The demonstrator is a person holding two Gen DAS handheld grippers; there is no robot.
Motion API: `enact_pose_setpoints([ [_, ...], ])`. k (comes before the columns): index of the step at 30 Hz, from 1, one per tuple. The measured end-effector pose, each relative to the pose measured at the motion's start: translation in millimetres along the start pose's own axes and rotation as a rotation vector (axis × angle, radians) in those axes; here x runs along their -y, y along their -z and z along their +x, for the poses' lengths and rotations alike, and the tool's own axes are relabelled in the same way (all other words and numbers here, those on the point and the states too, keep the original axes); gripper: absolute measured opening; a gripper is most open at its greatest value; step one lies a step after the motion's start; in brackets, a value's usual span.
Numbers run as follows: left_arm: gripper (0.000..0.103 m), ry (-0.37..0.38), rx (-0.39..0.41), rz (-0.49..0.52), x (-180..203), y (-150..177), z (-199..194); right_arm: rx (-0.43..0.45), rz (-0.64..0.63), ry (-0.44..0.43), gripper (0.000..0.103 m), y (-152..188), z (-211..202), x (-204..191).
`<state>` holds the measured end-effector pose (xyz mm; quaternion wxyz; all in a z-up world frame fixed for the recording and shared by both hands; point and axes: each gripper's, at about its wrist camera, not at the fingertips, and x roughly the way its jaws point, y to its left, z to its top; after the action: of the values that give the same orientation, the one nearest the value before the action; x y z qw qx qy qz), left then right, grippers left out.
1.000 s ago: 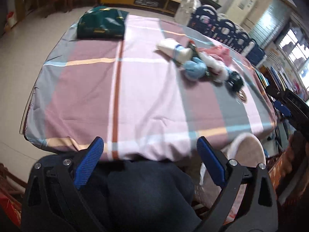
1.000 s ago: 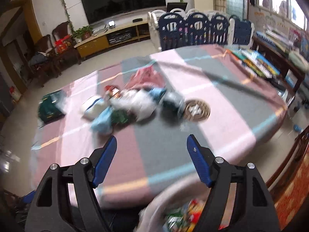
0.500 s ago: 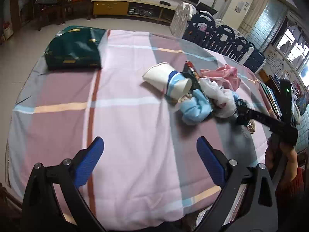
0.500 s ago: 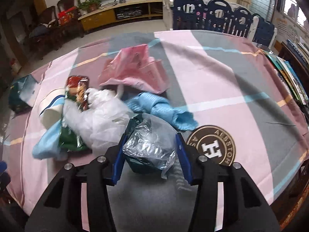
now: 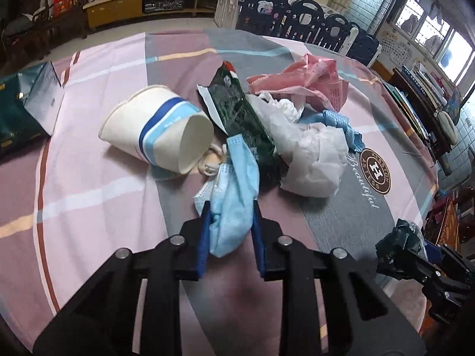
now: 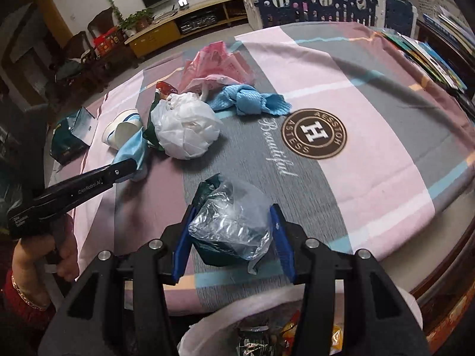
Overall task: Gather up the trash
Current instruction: 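Grasp the clear plastic bag with right tool while left tool grasps the blue face mask, then carry the clear bag and blue mask toward the wastebasket with both tools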
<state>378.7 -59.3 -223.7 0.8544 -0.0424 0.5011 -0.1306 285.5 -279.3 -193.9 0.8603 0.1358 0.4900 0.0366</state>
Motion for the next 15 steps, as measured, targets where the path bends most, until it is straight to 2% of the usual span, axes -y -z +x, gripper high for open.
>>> enact_pose_setpoints([
  [5,0.017,0.01,0.058,-0.077,-10,25,-38,0.039,0.042,-0.005,0.05,13,-30,8],
  [11,0.017,-0.101,0.174,-0.149,-12,70,-118,0.148,0.003,0.008,0.05,20,-86,-11],
  [15,0.017,-0.156,0.227,-0.1,-2,101,-169,0.195,-0.052,-0.01,0.05,32,-120,-32],
])
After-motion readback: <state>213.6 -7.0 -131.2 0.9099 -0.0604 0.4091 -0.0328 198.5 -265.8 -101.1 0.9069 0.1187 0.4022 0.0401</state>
